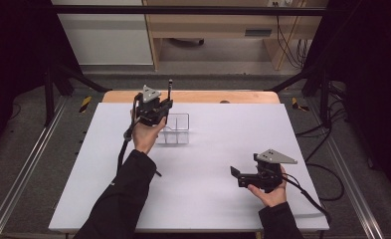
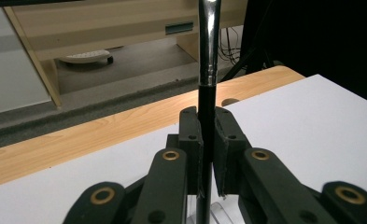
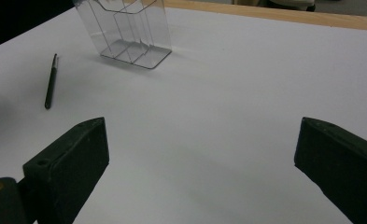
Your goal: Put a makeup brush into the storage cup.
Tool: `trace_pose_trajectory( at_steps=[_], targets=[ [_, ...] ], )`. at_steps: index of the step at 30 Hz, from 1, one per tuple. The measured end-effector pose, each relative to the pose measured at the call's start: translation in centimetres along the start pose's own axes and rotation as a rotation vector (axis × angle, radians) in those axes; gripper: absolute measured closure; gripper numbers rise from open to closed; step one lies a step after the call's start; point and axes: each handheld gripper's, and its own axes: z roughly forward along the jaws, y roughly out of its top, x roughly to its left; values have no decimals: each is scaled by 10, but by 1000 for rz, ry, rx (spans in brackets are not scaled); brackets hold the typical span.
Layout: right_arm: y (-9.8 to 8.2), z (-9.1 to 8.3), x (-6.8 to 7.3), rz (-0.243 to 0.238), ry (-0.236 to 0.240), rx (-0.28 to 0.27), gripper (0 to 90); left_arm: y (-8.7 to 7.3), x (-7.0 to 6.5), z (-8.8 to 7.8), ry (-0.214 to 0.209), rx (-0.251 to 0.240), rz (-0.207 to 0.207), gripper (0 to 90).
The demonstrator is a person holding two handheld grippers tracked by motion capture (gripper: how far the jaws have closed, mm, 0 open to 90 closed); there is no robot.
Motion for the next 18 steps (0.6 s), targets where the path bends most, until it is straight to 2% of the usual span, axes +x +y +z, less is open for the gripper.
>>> trace_pose_trajectory(
  at_steps=[18],
  targets=[
    [0,0,0,1,2,-3,38,-8,4,18,15,11,3,828]
  ],
)
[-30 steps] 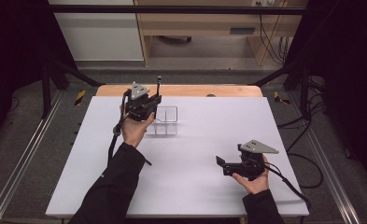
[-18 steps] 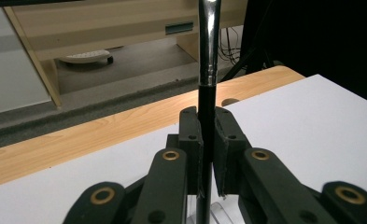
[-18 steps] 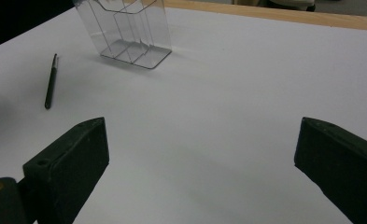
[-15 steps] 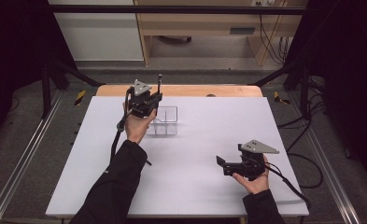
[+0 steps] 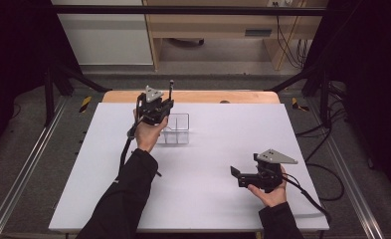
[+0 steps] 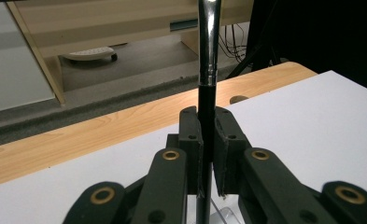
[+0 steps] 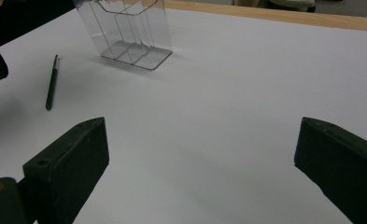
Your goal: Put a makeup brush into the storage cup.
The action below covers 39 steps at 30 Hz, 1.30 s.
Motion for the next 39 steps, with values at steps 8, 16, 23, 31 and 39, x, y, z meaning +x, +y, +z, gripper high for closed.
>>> trace_pose_trajectory(
  at_steps=[8,16,23,31,39],
  targets=[
    [0,0,0,0,-1,0,37,-6,0,2,-6,6,1,828],
    [0,1,0,-3,-2,1,36,-16,3,3,-9,13,-12,828],
    [0,1,0,-4,-1,0,36,-26,3,4,-11,20,-7,829],
    [-1,1,1,-4,-3,4,36,-37,2,7,-13,37,0,829],
    [-1,1,1,-4,-1,4,36,-45,0,8,-14,55,9,828]
  ],
)
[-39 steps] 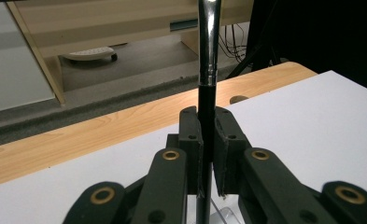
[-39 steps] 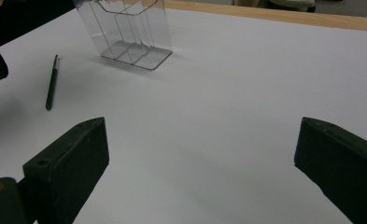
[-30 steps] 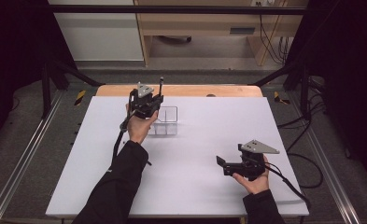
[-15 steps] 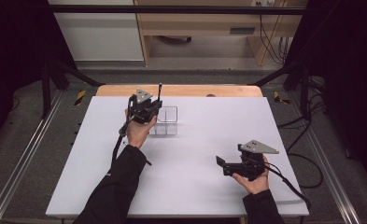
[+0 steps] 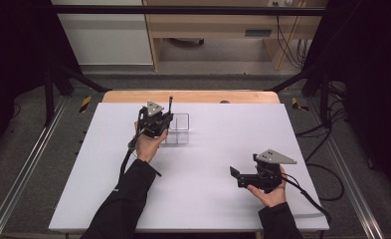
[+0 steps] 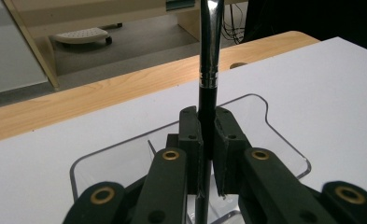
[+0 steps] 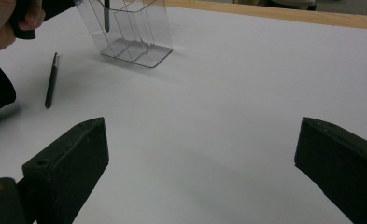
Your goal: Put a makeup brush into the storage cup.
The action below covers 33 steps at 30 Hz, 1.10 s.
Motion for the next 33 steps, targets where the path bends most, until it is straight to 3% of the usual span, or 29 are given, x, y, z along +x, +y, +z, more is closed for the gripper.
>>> trace_pose_trajectory(
  at_steps=[9,15,21,33],
  targets=[
    [0,0,0,0,0,2,35,-4,-2,1,-10,29,21,824],
    [0,0,0,0,1,2,35,-2,-4,-2,-12,35,28,769],
    [0,0,0,-2,-1,2,35,1,-3,-14,-12,16,21,673],
    [1,-2,-2,6,-1,-8,35,3,3,-55,-4,-29,11,456]
  ],
)
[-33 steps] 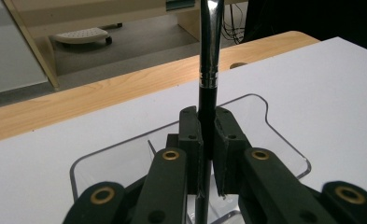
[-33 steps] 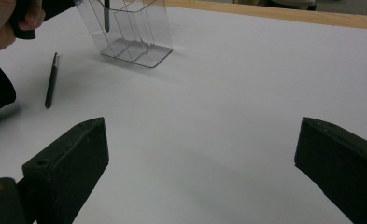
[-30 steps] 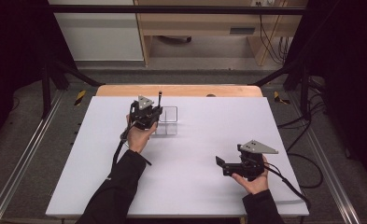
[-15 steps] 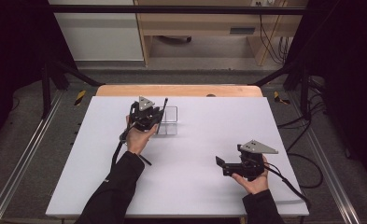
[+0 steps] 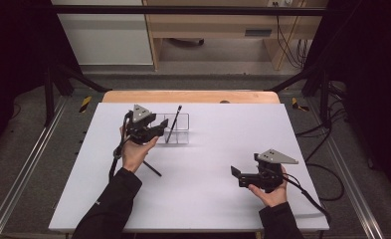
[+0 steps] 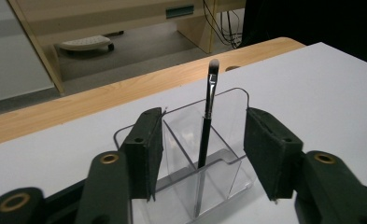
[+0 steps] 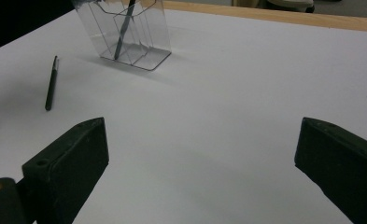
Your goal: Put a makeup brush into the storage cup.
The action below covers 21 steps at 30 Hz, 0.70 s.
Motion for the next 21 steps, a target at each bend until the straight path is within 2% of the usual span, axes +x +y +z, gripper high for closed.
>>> trace_pose_trajectory(
  at_steps=[1,8,13,21],
  targets=[
    [0,0,0,1,0,-1,35,0,1,-8,5,-4,11,440],
    [1,-2,-1,3,-6,-7,35,-4,3,-31,-29,-14,5,332],
    [1,-3,-1,-3,-14,-8,34,-10,1,-46,-37,-16,27,284],
    [2,-5,-2,-5,-18,-16,34,-20,-2,-67,-56,-21,24,212]
  ],
)
